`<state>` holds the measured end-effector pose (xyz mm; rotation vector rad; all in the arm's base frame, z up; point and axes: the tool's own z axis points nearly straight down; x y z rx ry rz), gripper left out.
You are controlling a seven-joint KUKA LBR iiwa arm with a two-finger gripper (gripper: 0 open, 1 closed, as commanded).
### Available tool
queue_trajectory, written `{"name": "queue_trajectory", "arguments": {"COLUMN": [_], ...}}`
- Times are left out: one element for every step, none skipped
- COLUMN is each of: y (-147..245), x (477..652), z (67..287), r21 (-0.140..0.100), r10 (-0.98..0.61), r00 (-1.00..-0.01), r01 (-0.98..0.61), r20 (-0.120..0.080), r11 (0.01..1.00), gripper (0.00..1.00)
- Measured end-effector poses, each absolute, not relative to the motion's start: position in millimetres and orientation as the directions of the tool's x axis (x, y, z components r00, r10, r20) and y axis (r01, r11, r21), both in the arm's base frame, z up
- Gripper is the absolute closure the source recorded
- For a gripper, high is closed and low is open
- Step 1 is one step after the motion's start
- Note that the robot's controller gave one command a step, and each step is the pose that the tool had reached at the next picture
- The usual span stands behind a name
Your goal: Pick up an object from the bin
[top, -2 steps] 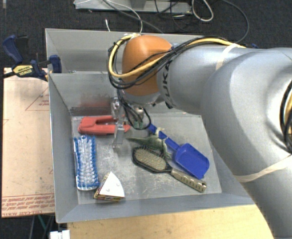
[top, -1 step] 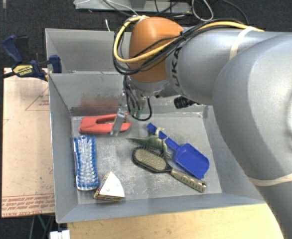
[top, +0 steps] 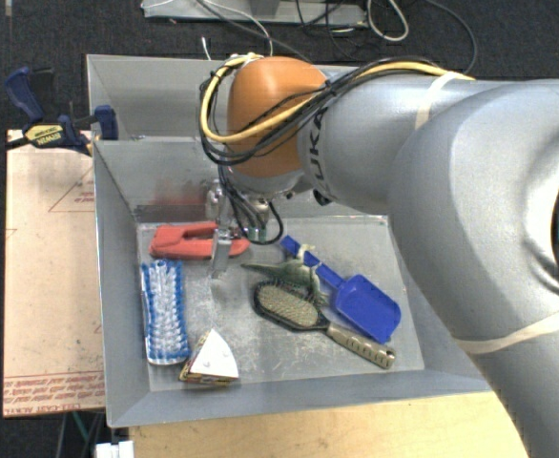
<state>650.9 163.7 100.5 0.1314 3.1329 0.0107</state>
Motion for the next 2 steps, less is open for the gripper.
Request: {"name": "queue_trajectory", "arguments": {"y": [170.5, 161.1], "x": [647.1, 645.1], "z": [69.8, 71.2], "r21": [0.008, 0.011], "r10": [0.46, 0.185], "r00": [-0.888, -0.983], "r01": [0.46, 0.185], "r20": [-0.005, -0.01], "r11": [0.888, 0.983], "gripper": [0.0, 1.0]}}
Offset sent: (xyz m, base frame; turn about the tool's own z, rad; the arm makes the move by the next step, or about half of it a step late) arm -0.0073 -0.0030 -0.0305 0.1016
